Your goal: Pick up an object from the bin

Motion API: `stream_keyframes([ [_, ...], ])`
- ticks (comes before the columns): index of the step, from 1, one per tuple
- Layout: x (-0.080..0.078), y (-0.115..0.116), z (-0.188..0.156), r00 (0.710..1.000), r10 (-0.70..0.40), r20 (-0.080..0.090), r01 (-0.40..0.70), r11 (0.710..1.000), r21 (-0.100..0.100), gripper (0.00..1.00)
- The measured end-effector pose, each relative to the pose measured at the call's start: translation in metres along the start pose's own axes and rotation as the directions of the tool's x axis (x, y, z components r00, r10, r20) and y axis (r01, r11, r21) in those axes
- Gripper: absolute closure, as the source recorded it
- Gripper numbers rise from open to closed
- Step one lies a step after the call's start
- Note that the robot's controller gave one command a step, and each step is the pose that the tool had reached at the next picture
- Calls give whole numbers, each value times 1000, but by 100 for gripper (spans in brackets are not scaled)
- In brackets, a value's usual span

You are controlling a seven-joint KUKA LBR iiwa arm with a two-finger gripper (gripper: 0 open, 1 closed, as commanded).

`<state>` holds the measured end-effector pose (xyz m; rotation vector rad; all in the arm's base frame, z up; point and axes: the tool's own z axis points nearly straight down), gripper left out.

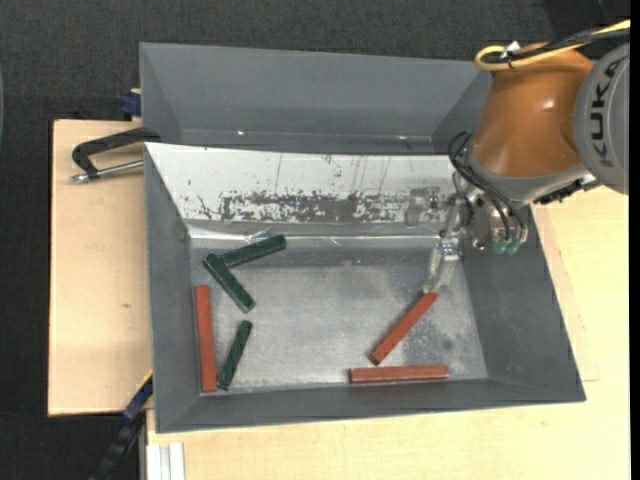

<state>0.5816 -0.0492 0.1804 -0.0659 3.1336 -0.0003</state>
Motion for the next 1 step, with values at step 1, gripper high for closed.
stream_keyframes([
  [1,14,-13,48,983,-185,-6,185,983,-3,0],
])
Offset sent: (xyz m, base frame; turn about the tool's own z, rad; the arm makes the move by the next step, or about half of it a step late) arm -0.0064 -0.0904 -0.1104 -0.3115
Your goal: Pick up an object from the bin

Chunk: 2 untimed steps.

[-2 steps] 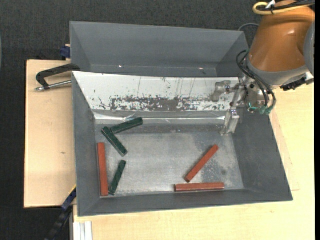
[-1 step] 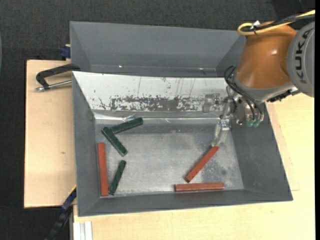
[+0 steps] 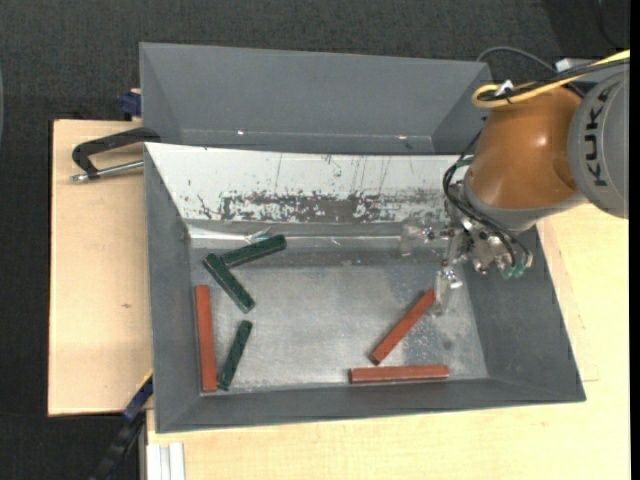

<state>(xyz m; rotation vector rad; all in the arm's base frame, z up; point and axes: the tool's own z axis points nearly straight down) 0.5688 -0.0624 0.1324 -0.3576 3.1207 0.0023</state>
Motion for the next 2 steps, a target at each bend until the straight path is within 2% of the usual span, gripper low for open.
stream_keyframes([
  [1,6,-51,41,994,-106,3,106,994,1,0],
  [2,14,-51,57,987,-159,-5,159,987,5,0],
])
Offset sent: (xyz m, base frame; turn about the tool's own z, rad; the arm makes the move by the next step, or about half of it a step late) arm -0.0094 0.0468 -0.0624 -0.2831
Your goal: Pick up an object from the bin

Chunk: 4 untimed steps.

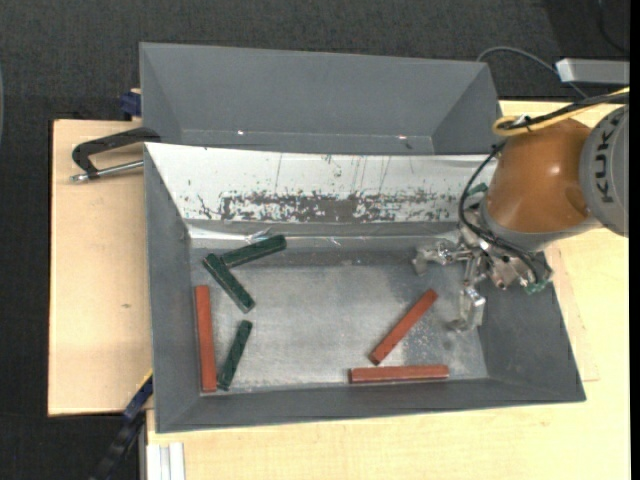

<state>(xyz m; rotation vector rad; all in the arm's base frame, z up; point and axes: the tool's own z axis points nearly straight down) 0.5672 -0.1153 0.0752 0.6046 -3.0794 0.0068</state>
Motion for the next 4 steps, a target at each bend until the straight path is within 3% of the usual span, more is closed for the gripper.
stream_keyframes([
  [1,-21,31,1,988,-152,12,152,988,-5,0],
  [2,-1,53,4,914,-405,7,405,914,-2,100],
  [3,-1,53,4,914,-405,7,405,914,-2,100],
  [4,-20,48,-159,921,-389,14,389,921,6,100],
])
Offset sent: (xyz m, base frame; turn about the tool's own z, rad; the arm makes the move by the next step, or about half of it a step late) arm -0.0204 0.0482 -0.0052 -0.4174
